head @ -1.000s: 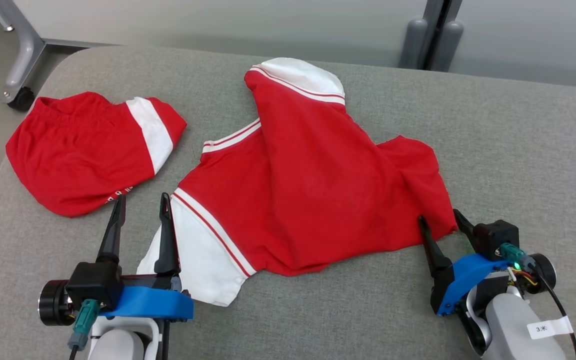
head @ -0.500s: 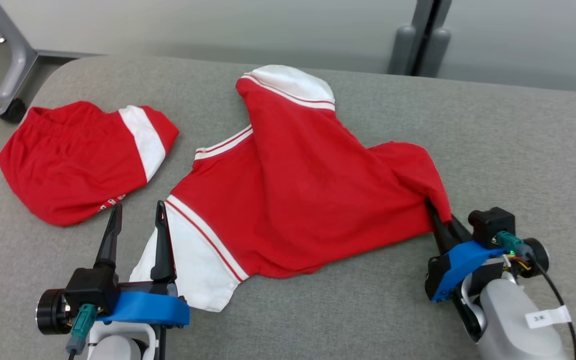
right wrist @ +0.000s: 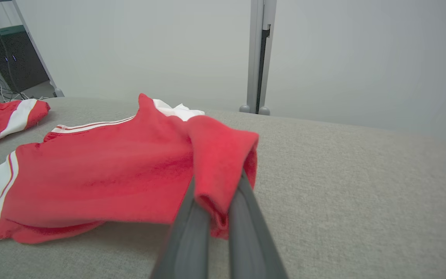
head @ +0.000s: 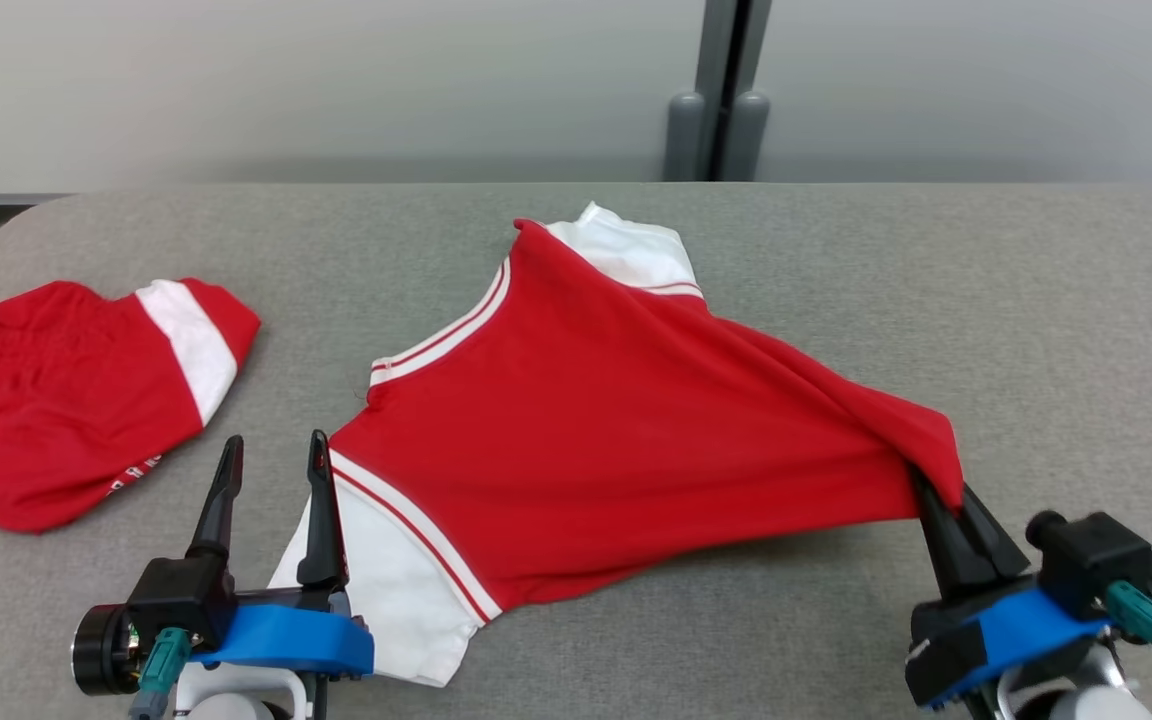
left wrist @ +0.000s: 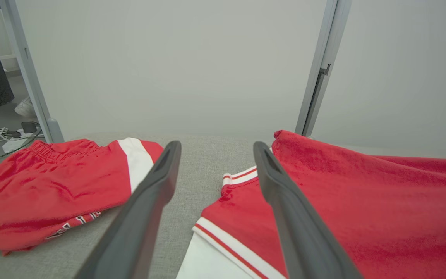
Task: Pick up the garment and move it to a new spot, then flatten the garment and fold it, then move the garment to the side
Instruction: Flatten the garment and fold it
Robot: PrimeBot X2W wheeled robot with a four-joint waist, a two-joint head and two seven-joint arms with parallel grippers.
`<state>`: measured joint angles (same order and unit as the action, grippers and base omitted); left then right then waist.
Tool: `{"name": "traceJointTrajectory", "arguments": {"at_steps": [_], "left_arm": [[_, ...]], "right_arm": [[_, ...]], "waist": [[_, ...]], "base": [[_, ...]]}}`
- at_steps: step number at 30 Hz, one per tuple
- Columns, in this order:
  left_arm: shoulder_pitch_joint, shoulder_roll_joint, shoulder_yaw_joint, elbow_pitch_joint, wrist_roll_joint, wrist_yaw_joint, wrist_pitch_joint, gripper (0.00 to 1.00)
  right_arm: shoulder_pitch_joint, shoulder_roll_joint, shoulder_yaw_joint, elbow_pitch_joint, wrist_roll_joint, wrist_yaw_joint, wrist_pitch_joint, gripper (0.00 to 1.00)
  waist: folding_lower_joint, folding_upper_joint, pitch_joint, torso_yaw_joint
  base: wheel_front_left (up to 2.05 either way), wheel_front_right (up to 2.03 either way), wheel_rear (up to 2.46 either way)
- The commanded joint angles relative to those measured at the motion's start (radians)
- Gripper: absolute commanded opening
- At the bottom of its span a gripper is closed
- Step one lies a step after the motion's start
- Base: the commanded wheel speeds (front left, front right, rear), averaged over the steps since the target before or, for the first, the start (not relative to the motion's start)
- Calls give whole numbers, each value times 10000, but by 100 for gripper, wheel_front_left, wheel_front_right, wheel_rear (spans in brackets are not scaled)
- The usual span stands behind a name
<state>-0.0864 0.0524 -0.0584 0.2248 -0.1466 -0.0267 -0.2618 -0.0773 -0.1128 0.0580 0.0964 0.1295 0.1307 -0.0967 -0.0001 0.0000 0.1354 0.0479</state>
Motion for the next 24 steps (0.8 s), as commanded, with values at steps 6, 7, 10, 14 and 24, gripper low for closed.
{"name": "traceJointTrajectory", "arguments": {"at_steps": [6, 7, 10, 14, 24], "left_arm": [[86, -17, 138, 12, 98, -5, -46, 100], [82, -19, 143, 5, 102, 3, -46, 100], [7, -21, 118, 27, 137, -15, -46, 100], [-83, -24, 125, 66, 142, -66, -46, 100], [-137, -27, 203, 21, 169, -67, -46, 100]], "right_arm": [[1701, 115, -73, -2959, 197, 3, 1594, 0], [1881, 146, -74, -3172, 241, 3, 1798, 0], [2294, 180, -153, -3386, 243, 3, 2266, 50], [2488, 240, -248, -3405, 294, 5, 2349, 100], [1460, -93, -854, -3497, 143, 5, 2067, 100]], "waist": [[1, 0, -105, -463], [1, 0, -112, -512], [1, 0, -117, -579], [1, 0, -108, -621], [1, 0, -13, -544]], "base": [[0, 0, 0], [0, 0, 0], [0, 0, 0], [0, 0, 0], [0, 0, 0]]}}
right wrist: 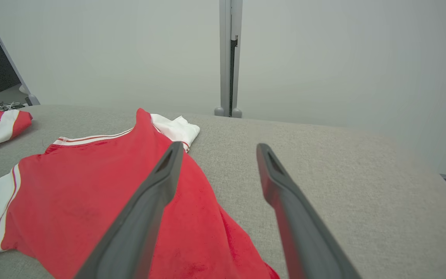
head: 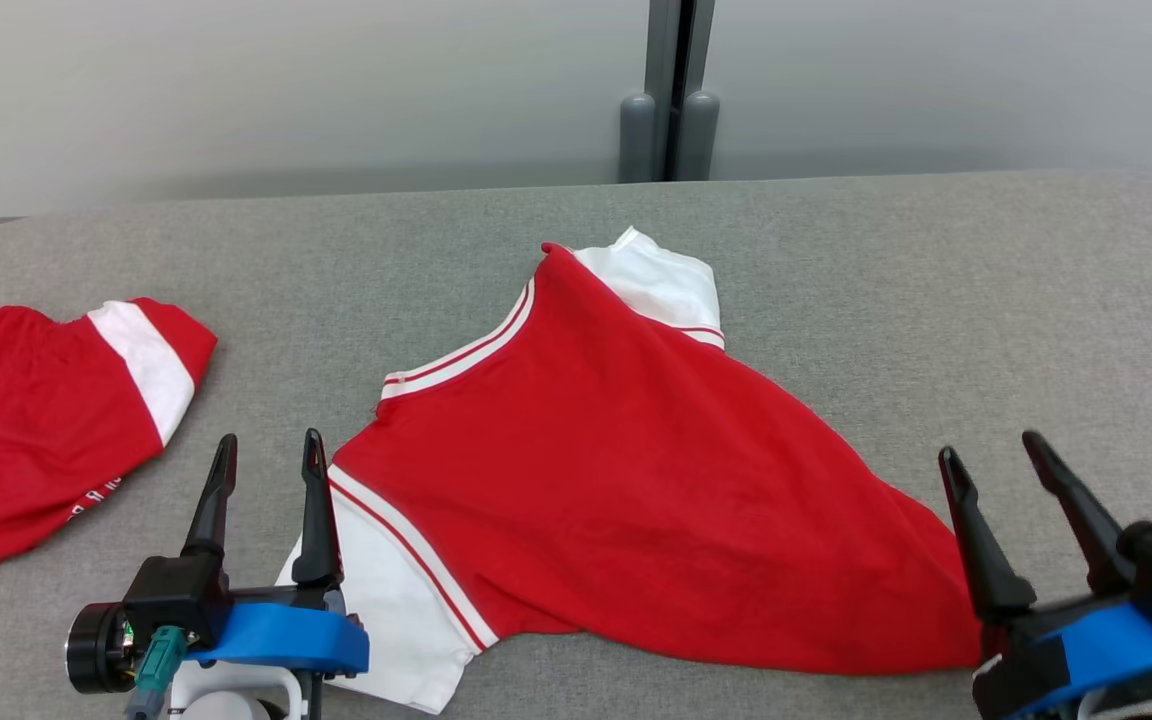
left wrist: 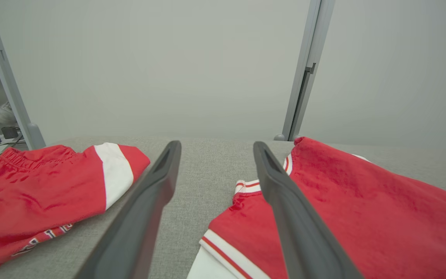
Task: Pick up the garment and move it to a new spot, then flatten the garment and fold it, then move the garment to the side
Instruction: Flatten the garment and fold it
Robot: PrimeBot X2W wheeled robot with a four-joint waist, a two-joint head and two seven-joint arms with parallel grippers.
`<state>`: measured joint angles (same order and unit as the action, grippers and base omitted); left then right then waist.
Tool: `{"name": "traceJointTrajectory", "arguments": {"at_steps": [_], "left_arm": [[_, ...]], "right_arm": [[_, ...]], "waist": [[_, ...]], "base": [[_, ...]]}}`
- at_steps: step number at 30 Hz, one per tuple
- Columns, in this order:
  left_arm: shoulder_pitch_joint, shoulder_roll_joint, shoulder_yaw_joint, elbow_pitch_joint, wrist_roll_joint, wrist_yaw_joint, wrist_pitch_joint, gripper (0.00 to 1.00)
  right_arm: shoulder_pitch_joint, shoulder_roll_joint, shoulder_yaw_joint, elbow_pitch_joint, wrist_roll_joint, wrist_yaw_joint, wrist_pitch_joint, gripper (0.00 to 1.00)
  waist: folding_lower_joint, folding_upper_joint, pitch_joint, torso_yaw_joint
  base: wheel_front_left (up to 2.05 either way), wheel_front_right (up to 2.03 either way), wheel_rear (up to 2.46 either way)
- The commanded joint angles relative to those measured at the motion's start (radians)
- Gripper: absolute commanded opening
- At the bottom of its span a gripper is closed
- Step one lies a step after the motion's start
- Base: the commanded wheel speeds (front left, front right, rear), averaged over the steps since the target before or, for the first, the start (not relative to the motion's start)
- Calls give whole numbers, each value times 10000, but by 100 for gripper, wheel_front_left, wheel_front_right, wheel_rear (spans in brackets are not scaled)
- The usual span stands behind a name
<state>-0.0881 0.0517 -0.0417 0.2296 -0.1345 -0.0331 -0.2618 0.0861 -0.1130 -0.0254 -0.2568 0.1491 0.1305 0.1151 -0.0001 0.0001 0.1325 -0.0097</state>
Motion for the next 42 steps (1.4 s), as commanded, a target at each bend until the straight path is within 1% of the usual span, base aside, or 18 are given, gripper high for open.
{"name": "traceJointTrajectory", "arguments": {"at_steps": [1, 7, 10, 14, 20, 24, 27, 31, 32, 33, 34, 38, 42], "left_arm": [[-138, -18, 24, -39, 37, 6, -46, 100], [-224, -18, -16, -61, 73, 20, -46, 100], [-313, -18, -54, -50, 68, -17, -48, 100], [-419, -18, -101, -56, 25, -19, -46, 100], [-475, -19, -153, -95, -32, 56, -48, 100], [-523, -19, -208, -101, -34, 98, -46, 100], [-575, -19, -222, -93, -36, 124, -46, 100], [-575, -19, -246, -105, -31, 152, -46, 100], [-559, -19, -243, -103, -32, 174, -46, 100], [-545, -19, -243, -94, -30, 187, -46, 100], [-540, -19, -243, -77, -25, 190, -46, 100], [-541, -18, -160, -6, 26, 125, -46, 100], [-467, -18, -117, 20, 54, 105, -46, 100]], "right_arm": [[-328, -170, -4, 129, -78, 7, -38, 100], [-1168, -540, 262, 853, -117, 7, -98, 100], [-1430, -701, 379, 1575, -202, 7, -127, 100], [-1431, -812, 163, 2742, -240, 5, -288, 100], [-1172, -726, -411, 4453, -290, 5, -664, 100], [-1023, -610, -646, 5347, -278, 5, -915, 100], [-985, -463, -709, 5825, -247, 5, -1088, 100], [-908, -223, -482, 6365, -143, 16, -1039, 100], [-932, -215, -408, 6486, -126, 17, -996, 47], [-999, -198, -332, 6541, -56, 17, -1083, 27], [-1087, -205, -313, 6549, -6, 17, -1177, 0], [-1498, -418, -414, 6194, 123, 5, -1829, 0], [-1810, -366, -424, 5511, 538, 7, -2284, 0]], "waist": [[1, -1, 33, 59], [1, -1, 160, 254], [1, -1, 247, 419], [1, -1, 395, 574], [1, -1, 578, 642], [1, -1, 643, 682], [1, -1, 675, 704], [1, -1, 690, 679], [1, -1, 687, 663], [1, -1, 687, 646], [1, -1, 682, 632], [1, -1, 612, 563], [1, -1, 439, 482]], "base": [[0, 0, 0], [0, 0, 0], [0, 0, 0], [0, 0, 0], [0, 0, 0], [0, 0, 0], [0, 0, 0], [0, 0, 0], [0, 0, 0], [0, 0, 0], [0, 0, 0], [0, 0, 0], [0, 0, 0]]}}
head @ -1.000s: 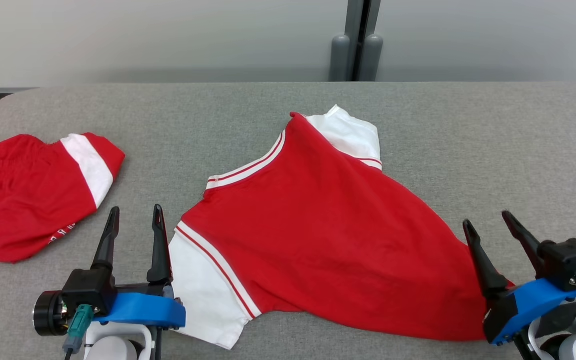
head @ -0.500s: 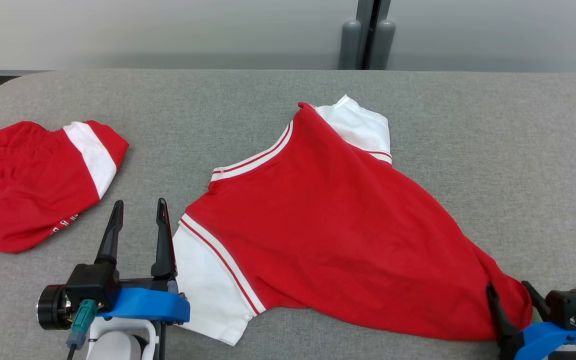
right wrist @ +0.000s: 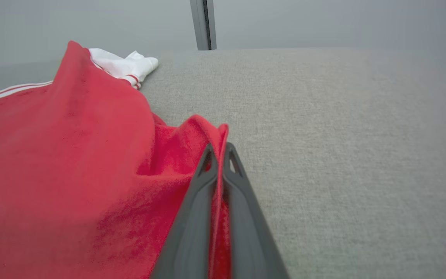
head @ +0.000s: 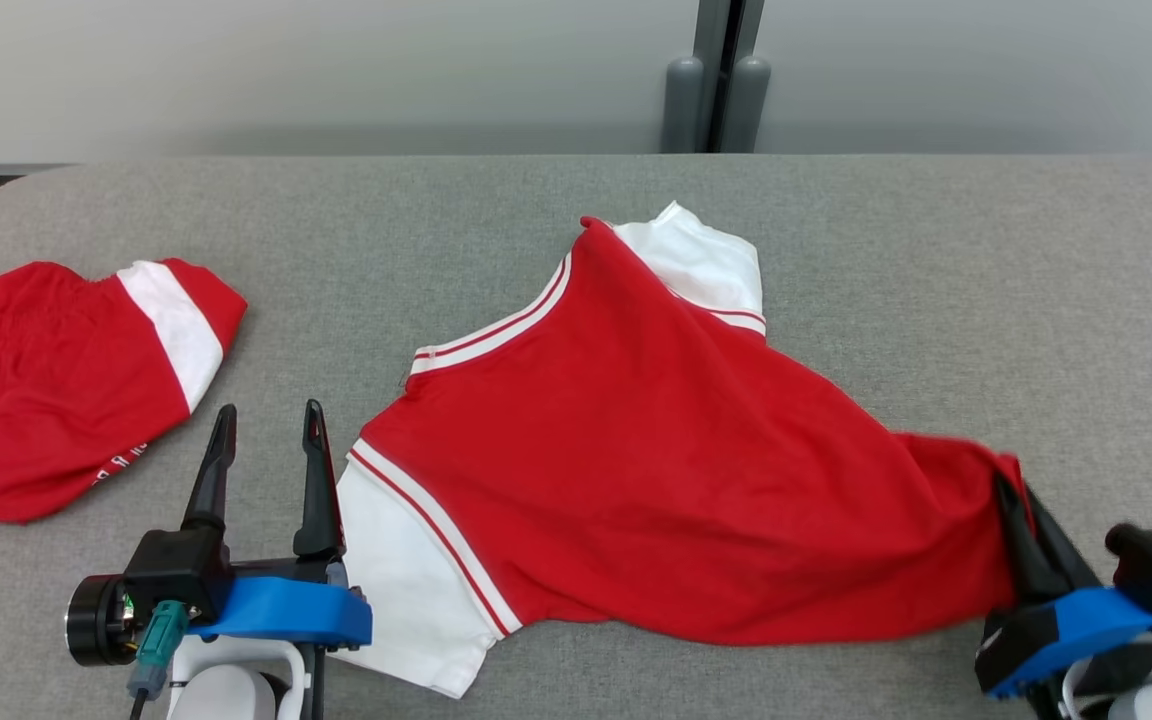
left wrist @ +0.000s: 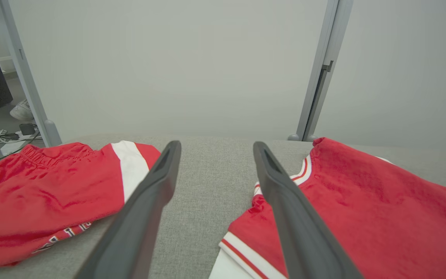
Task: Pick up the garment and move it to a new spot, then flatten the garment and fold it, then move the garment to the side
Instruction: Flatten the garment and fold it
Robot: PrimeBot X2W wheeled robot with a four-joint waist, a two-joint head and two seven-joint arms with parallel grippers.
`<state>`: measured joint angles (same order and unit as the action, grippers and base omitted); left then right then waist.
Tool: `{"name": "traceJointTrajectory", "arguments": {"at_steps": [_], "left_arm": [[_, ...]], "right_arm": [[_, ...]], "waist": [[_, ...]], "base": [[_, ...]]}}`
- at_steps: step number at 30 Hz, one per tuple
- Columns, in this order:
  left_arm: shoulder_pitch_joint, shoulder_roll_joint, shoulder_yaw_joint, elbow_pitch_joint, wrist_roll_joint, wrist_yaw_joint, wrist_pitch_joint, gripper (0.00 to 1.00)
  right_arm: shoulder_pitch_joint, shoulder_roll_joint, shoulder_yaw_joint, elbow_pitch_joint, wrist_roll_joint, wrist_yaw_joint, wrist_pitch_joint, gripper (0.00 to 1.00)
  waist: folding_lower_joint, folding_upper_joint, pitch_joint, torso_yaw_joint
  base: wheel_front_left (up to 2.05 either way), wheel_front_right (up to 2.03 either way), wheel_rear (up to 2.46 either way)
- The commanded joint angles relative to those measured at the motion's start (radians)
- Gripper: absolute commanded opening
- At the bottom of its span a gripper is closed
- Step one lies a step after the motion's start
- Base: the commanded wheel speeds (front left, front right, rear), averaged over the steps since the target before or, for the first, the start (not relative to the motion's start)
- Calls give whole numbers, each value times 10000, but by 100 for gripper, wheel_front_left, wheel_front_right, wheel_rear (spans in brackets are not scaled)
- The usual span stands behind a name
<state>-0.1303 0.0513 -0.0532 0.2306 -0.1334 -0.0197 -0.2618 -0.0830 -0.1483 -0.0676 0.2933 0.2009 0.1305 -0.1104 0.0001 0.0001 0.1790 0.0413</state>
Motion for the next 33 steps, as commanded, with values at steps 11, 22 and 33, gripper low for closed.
{"name": "traceJointTrajectory", "arguments": {"at_steps": [11, 22, 33], "left_arm": [[199, -16, 66, 71, 62, -75, -46, 100], [377, -15, 185, 19, 104, -120, -46, 100], [213, -16, -46, 16, -48, -69, -46, 100]], "right_arm": [[-855, -15, 464, -3582, 662, 5, 219, 0], [-1182, 382, 436, -6737, 1002, 7, 1225, 0], [-1261, 322, 301, -6498, 1007, 7, 1496, 0]], "waist": [[-1, -1, -596, -129], [-1, -1, -822, -122], [-1, -1, -637, -22]], "base": [[0, 0, 0], [0, 0, 0], [0, 0, 0]]}}
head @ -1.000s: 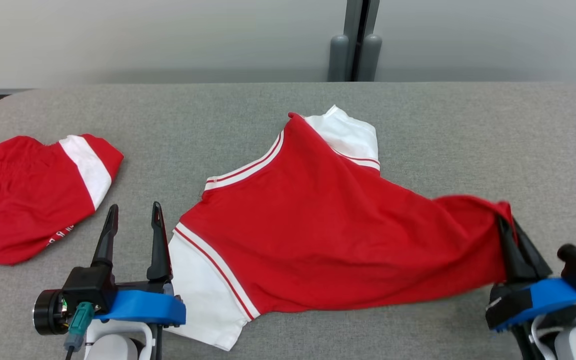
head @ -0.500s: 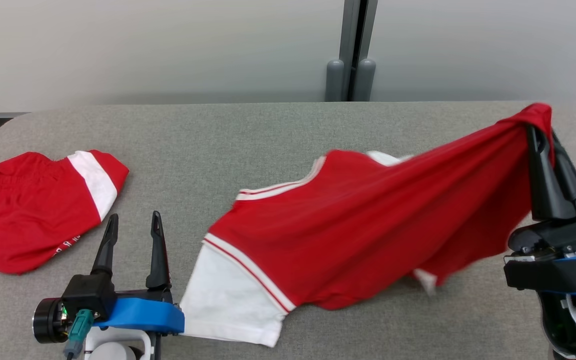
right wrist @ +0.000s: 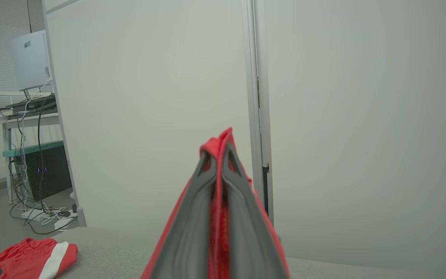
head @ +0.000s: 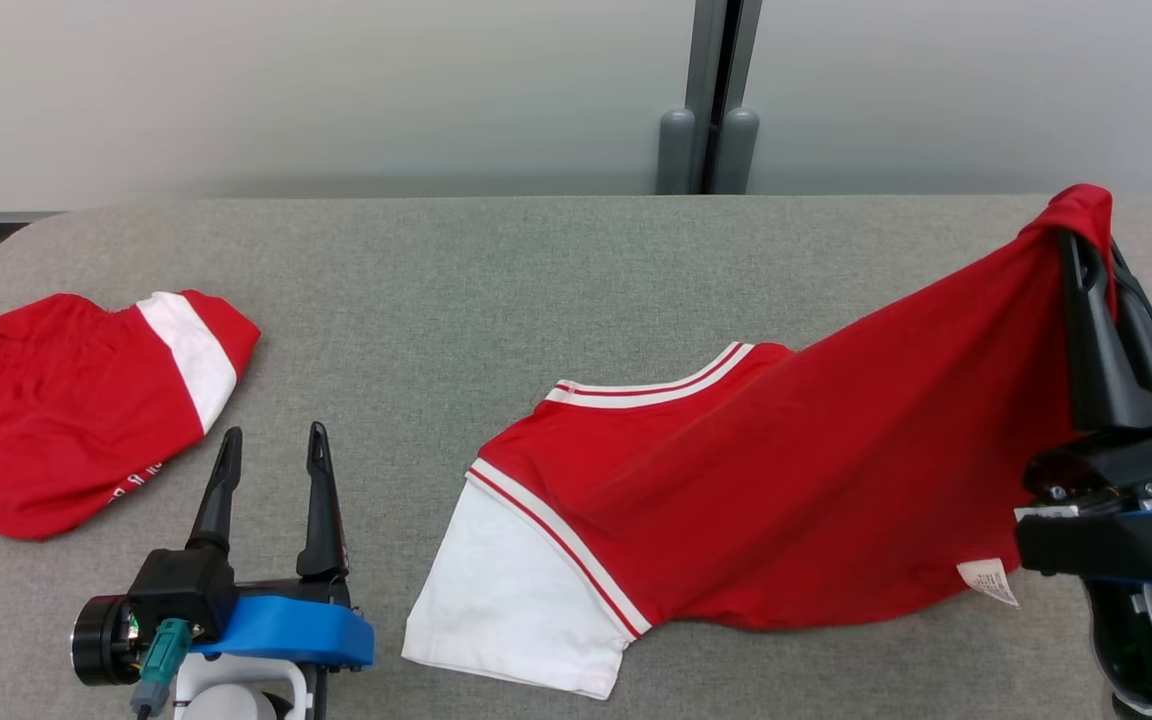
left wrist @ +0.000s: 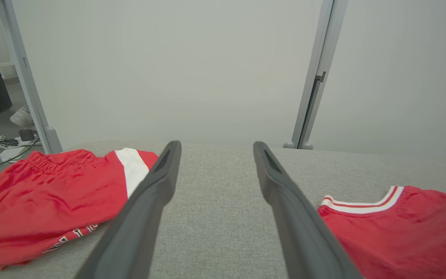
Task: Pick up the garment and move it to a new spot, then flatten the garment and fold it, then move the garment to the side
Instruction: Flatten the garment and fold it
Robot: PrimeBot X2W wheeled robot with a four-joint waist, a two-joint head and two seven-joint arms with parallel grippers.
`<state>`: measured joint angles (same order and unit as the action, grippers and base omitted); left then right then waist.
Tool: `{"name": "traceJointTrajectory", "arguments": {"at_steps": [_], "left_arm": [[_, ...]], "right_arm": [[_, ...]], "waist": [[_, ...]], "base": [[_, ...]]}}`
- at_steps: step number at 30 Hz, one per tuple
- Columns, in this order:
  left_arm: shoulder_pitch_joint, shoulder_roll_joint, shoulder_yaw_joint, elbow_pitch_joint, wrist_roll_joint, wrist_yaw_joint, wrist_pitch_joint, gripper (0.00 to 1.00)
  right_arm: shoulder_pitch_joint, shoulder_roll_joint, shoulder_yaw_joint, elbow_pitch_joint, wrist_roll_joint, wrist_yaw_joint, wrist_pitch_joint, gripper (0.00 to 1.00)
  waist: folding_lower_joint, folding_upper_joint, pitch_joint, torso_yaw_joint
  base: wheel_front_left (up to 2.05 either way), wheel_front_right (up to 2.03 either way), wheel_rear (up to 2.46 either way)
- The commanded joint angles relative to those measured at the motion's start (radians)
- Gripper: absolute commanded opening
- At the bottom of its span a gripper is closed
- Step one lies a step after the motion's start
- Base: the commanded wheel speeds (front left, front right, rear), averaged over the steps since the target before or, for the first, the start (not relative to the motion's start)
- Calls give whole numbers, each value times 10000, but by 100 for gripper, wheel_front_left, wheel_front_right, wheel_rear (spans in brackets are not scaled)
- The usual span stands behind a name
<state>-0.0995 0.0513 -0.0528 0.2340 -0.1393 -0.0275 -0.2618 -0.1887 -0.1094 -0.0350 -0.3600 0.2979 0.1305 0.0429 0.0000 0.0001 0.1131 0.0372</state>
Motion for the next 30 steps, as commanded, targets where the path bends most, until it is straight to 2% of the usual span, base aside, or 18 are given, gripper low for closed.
{"name": "traceJointTrajectory", "arguments": {"at_steps": [1, 11, 21, 27, 28, 29, 30], "left_arm": [[-100, -16, -57, -30, 6, 21, -46, 100], [-499, -15, -376, -16, -128, 69, -46, 100], [-1246, -13, -1209, 45, -586, 265, -46, 100], [-1422, -13, -1595, 12, -767, 450, -46, 100], [-1439, -12, -1633, 5, -780, 465, -46, 100], [-1457, -15, -1671, 3, -791, 488, -48, 100], [-1471, -16, -1692, 6, -789, 509, -48, 100]], "right_arm": [[-245, -96, -33, 119, 29, 7, -72, 0], [-1716, -675, 91, 2149, -110, 7, -411, 0], [-4157, -1608, 606, 6109, -595, 7, -942, 0], [-5411, -1828, 890, 8716, -871, 7, -1378, 0], [-5590, -1796, 929, 9192, -923, 7, -1402, 21], [-5707, -1778, 1014, 9667, -979, 7, -1376, 83], [-5893, -1751, 1080, 10060, -937, 7, -1496, 100]], "waist": [[0, -1, 58, 29], [0, -1, 579, 377], [0, -1, 1305, 1463], [0, -1, 1663, 1884], [0, -1, 1706, 1899], [0, -1, 1734, 1910], [0, -1, 1756, 1918]], "base": [[0, 0, 0], [0, 0, 0], [0, 0, 0], [0, 0, 0], [0, 0, 0], [0, 0, 0], [0, 0, 0]]}}
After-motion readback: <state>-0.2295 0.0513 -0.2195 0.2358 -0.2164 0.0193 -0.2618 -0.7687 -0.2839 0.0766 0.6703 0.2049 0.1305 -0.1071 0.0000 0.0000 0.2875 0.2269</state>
